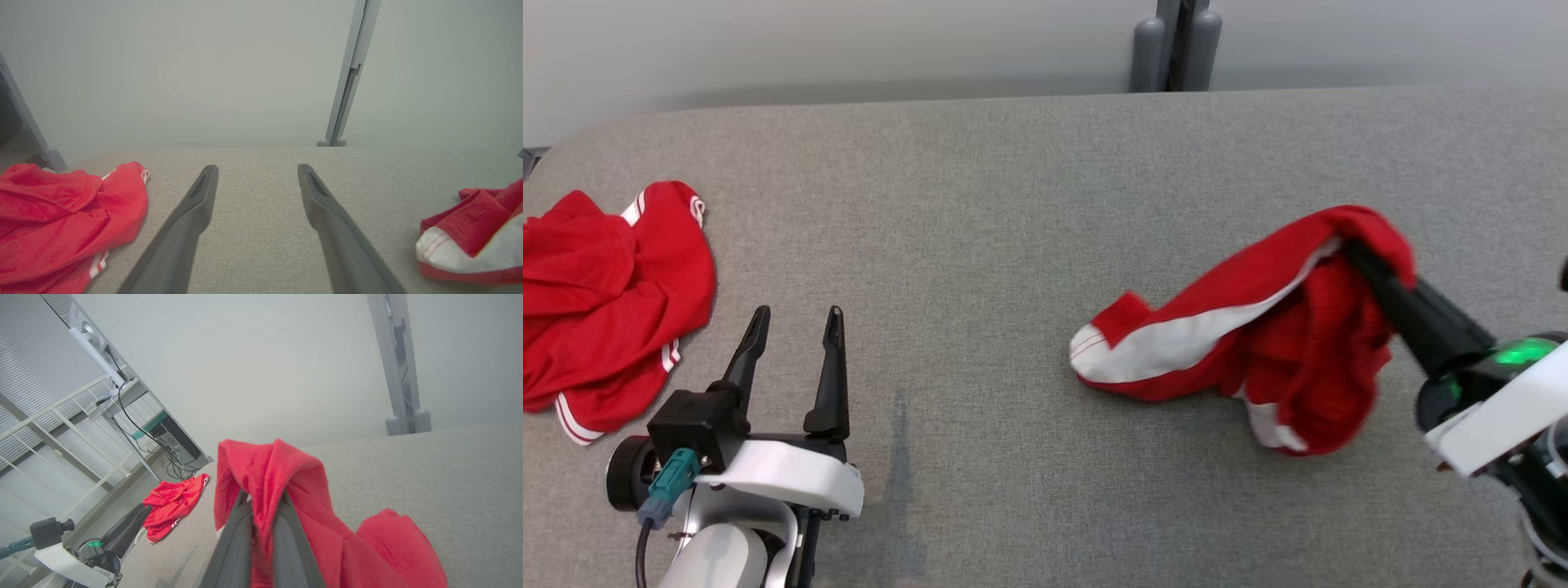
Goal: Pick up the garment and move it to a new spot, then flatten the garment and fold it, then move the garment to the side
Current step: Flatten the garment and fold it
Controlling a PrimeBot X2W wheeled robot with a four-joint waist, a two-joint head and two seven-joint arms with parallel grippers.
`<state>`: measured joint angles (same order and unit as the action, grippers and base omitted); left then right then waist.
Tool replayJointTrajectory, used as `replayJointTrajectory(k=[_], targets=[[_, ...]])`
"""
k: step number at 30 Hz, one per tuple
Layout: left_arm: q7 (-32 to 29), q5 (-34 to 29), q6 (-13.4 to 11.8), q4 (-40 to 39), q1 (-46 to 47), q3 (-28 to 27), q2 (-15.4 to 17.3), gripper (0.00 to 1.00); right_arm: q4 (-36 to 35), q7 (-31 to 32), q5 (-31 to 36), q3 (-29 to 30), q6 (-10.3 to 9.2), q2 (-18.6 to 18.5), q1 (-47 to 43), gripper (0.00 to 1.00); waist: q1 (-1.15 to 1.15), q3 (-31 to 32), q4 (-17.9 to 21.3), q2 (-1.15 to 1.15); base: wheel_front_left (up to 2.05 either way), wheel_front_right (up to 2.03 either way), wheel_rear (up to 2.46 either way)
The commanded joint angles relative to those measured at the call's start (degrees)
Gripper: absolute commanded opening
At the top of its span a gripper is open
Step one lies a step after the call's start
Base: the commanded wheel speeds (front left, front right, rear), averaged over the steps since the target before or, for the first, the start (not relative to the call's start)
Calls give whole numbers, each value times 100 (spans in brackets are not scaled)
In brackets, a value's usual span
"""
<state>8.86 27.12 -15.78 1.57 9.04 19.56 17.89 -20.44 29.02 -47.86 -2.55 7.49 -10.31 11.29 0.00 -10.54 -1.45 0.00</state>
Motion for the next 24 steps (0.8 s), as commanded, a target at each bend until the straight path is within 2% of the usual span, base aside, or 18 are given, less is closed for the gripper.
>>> replayJointTrajectory(k=[1, 4, 7, 12, 15, 16, 18, 24], targets=[[41, -13, -16, 11, 116, 7, -2, 100, 266, 57, -56, 244, 0, -31, 90, 0, 0, -76, -29, 0, 0, 0, 0], [64, -7, -4, 50, 166, 28, -31, 100, 1010, 54, -13, 786, 0, -100, 201, 0, 0, -194, -35, 0, 0, 0, 0], [70, -15, 18, 84, 240, 53, -46, 100, 1795, -21, 58, 1024, 0, -169, 332, 0, 0, -303, -32, 0, 0, 0, 0], [84, -40, 44, 145, 376, 110, -80, 100, 2976, -458, 272, 993, 0, -432, 546, 0, 0, -463, -27, 0, 0, 0, 0], [98, -36, 50, 177, 437, 125, -90, 100, 3454, -860, 213, 853, 0, -533, 692, 0, 0, -519, -9, 0, 0, 0, 0], [102, -34, 51, 184, 459, 129, -92, 100, 3562, -1006, 171, 798, 0, -543, 741, 26, 0, -532, 0, 0, 0, 0, 0], [118, -25, 46, 201, 467, 119, -88, 100, 3727, -1303, 136, 679, 0, -592, 806, 100, 0, -535, 29, 0, 0, 0, 0], [135, 7, 22, 250, 459, 110, -75, 100, 4052, -2462, 547, 733, 0, -716, 789, 100, 0, -430, 99, 0, 0, 0, 0]])
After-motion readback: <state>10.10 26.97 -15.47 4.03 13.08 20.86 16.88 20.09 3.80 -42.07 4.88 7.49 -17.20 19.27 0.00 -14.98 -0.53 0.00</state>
